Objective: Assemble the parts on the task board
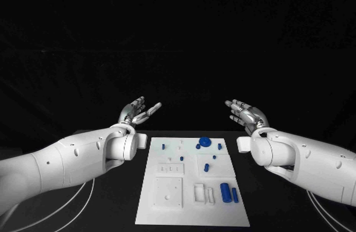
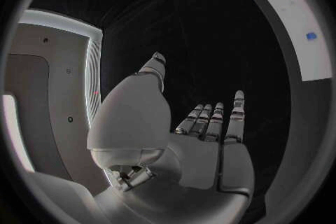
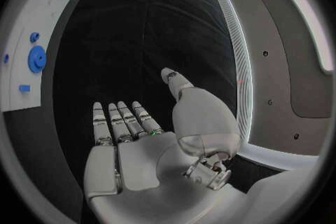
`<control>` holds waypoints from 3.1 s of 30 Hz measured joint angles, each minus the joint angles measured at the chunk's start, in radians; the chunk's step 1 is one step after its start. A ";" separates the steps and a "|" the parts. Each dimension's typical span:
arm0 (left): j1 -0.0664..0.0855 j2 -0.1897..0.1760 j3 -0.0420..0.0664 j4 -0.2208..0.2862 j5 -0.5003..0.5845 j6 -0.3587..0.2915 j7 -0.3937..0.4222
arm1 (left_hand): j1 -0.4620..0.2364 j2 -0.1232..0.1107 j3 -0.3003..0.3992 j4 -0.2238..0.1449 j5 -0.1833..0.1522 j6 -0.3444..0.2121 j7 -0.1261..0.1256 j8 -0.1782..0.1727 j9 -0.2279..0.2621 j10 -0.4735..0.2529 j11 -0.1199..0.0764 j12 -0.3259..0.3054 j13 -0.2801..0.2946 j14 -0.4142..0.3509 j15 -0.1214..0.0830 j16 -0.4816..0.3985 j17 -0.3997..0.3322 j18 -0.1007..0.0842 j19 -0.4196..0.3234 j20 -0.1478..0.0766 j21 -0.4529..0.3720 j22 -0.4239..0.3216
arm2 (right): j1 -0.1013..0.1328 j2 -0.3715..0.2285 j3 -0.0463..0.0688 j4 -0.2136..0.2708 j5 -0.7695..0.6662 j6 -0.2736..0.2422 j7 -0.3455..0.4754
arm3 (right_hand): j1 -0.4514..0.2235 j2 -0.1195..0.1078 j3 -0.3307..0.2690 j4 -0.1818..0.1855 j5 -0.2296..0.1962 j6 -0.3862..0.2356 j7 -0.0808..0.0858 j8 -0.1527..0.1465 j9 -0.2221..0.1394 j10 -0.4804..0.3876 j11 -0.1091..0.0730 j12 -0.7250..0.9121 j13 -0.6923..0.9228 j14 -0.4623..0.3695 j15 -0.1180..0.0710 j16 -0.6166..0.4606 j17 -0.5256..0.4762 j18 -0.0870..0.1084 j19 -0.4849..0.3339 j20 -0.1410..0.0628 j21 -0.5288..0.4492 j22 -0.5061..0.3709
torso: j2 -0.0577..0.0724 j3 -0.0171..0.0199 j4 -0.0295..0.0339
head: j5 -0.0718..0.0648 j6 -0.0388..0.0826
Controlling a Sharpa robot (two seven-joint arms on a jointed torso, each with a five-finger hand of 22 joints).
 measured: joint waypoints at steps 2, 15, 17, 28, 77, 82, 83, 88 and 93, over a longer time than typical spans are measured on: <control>0.023 0.017 -0.017 -0.049 -0.002 0.037 -0.018 | 0.039 -0.004 0.004 0.011 0.005 0.010 0.006 0.004 0.000 0.010 0.004 0.000 0.001 0.011 0.004 0.000 0.002 0.000 0.016 0.007 0.000 0.002 | 0.012 0.007 0.001 -0.042 -0.014 0.060 -0.037 | 0.017 0.000 0.004 -0.004 0.003 0.004 -0.001 0.000 0.001 0.004 0.003 0.000 0.000 0.003 0.003 0.000 0.000 0.000 0.004 0.004 0.000 0.000 | 0.000 -0.0002 -0.0004 | 0.000 0.000; 0.067 0.037 -0.049 -0.129 -0.013 0.172 -0.086 | 0.038 0.125 0.039 -0.061 0.005 0.258 0.061 0.026 0.016 0.464 0.075 0.027 0.023 0.599 0.054 0.086 0.037 0.049 0.380 -0.039 0.138 0.058 | 0.044 0.028 0.004 -0.166 -0.133 0.298 -0.179 | 0.170 0.005 -0.018 -0.071 -0.009 0.234 0.017 0.016 0.013 0.300 -0.001 0.015 0.015 0.268 0.014 0.017 0.016 0.000 0.175 -0.020 0.034 0.014 | 0.000 -0.0002 -0.0005 | 0.001 -0.007; 0.066 0.018 -0.049 -0.111 -0.014 0.183 -0.089 | 0.030 0.156 0.024 -0.113 0.005 0.338 0.070 0.026 0.020 0.579 0.077 0.029 0.028 0.714 0.038 0.097 0.041 0.006 0.459 -0.094 0.190 0.076 | 0.044 0.029 0.004 -0.179 -0.229 0.295 -0.171 | 0.184 0.005 -0.012 -0.082 -0.013 0.317 0.027 0.018 0.017 0.386 -0.011 0.018 0.018 0.361 0.005 0.021 0.022 0.000 0.250 -0.032 0.044 0.018 | 0.000 -0.0004 -0.0004 | 0.003 -0.016; 0.068 -0.073 -0.042 0.039 -0.052 0.211 -0.115 | 0.022 0.222 -0.029 -0.223 0.005 0.697 0.052 0.044 0.040 0.887 0.016 0.042 0.035 1.041 -0.083 0.275 0.136 -0.048 0.654 -0.254 0.449 0.208 | 0.045 0.040 0.018 -0.156 -0.828 0.279 -0.168 | 0.215 -0.024 0.078 -0.145 -0.018 0.667 -0.012 0.041 0.042 0.815 -0.116 0.031 0.034 0.904 -0.140 0.105 0.121 0.000 0.752 -0.168 0.162 0.057 | 0.016 0.0008 0.0035 | 0.005 -0.029; 0.102 -0.222 0.000 0.357 -0.096 0.232 -0.145 | -0.002 0.222 -0.040 -0.252 0.013 0.719 0.055 0.043 0.040 0.828 0.032 0.039 0.034 0.955 -0.073 0.372 0.214 -0.055 0.506 -0.248 0.634 0.306 | 0.028 0.162 0.011 -0.165 -1.715 0.149 -0.453 | 0.215 -0.200 0.331 -0.149 -0.195 0.757 -0.036 0.036 0.039 0.821 -0.136 0.031 0.033 1.093 -0.218 0.802 0.729 0.024 1.076 -0.314 0.660 0.703 | 0.150 -0.0130 0.0563 | -0.031 -0.021; 0.102 -0.222 0.000 0.357 -0.096 0.233 -0.146 | -0.002 0.222 -0.040 -0.252 0.013 0.719 0.055 0.043 0.040 0.824 0.029 0.039 0.034 0.955 -0.073 0.398 0.224 -0.055 0.506 -0.248 0.647 0.306 | 0.026 0.162 0.011 -0.168 -1.723 0.152 -0.457 | 0.215 -0.200 0.334 -0.152 -0.195 0.757 -0.036 0.036 0.039 0.830 -0.138 0.031 0.033 1.093 -0.219 0.806 0.728 0.024 1.092 -0.318 0.621 0.756 | 0.156 -0.0149 0.0580 | -0.032 -0.022; 0.102 -0.222 0.000 0.356 -0.096 0.233 -0.146 | -0.002 0.222 -0.040 -0.252 0.013 0.719 0.055 0.043 0.040 0.824 0.029 0.039 0.034 0.955 -0.073 0.398 0.224 -0.055 0.506 -0.247 0.647 0.306 | 0.025 0.162 0.011 -0.167 -1.724 0.153 -0.458 | 0.215 -0.200 0.334 -0.152 -0.195 0.757 -0.036 0.036 0.039 0.830 -0.138 0.031 0.033 1.093 -0.219 0.806 0.728 0.024 1.096 -0.318 0.611 0.768 | 0.156 -0.0149 0.0580 | -0.032 -0.024; 0.103 -0.222 0.000 0.355 -0.096 0.233 -0.146 | -0.002 0.222 -0.040 -0.252 0.013 0.719 0.055 0.043 0.040 0.824 0.029 0.039 0.034 0.955 -0.073 0.398 0.223 -0.055 0.506 -0.247 0.647 0.306 | 0.022 0.167 0.011 -0.167 -1.728 0.161 -0.459 | 0.215 -0.200 0.334 -0.152 -0.195 0.757 -0.036 0.036 0.039 0.834 -0.141 0.031 0.033 1.093 -0.219 0.806 0.728 0.024 1.101 -0.314 0.589 0.799 | 0.160 -0.0168 0.0576 | -0.032 -0.026; 0.103 -0.222 0.000 0.354 -0.096 0.233 -0.146 | -0.002 0.222 -0.039 -0.251 0.013 0.719 0.055 0.043 0.040 0.824 0.029 0.039 0.034 0.955 -0.073 0.400 0.224 -0.055 0.506 -0.247 0.650 0.306 | 0.019 0.172 0.011 -0.172 -1.731 0.172 -0.461 | 0.215 -0.200 0.334 -0.152 -0.195 0.757 -0.036 0.036 0.039 0.834 -0.141 0.031 0.033 1.094 -0.219 0.806 0.728 0.024 1.107 -0.318 0.571 0.823 | 0.163 -0.0172 0.0592 | -0.032 -0.026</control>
